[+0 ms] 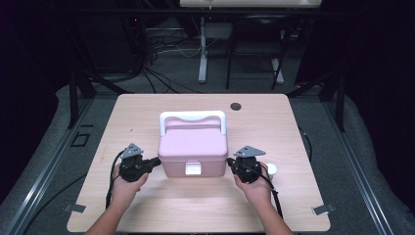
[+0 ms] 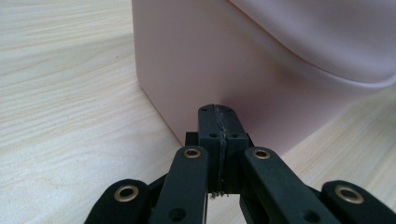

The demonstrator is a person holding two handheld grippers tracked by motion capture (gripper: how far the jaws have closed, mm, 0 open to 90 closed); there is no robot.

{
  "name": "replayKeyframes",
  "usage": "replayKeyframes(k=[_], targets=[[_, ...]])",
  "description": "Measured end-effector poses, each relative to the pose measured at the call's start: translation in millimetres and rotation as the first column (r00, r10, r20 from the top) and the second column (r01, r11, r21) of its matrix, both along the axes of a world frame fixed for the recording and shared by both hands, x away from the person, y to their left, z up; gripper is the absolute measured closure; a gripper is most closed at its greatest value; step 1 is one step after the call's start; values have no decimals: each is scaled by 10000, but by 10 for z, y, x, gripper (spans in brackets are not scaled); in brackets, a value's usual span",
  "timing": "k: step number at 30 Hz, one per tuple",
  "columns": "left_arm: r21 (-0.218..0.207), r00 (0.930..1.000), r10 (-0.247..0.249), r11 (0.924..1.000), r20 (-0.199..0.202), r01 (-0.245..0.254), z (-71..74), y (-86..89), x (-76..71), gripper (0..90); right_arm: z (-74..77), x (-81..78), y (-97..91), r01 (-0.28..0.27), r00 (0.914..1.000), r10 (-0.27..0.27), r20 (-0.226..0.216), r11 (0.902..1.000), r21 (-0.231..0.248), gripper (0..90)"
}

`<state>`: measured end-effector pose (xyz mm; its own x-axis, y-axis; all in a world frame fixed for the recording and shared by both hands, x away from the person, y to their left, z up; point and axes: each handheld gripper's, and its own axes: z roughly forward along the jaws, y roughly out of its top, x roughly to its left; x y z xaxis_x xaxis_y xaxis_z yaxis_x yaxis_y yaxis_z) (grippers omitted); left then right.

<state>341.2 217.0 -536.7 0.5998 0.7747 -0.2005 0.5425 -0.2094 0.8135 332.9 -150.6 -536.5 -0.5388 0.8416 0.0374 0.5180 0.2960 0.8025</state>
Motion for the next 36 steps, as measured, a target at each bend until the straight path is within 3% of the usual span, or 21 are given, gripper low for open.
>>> replayKeyframes(k=[14, 36], targets=[[-82, 9993, -331, 9994, -158, 329, 6, 7, -179, 900, 33, -227, -33, -483, 9988, 479, -106, 9979, -422, 900], [-88, 9938, -1039, 9946, -386, 1037, 21, 2, -474, 900, 57, -571, -127, -1015, 9945, 1001, -321, 9937, -482, 900]])
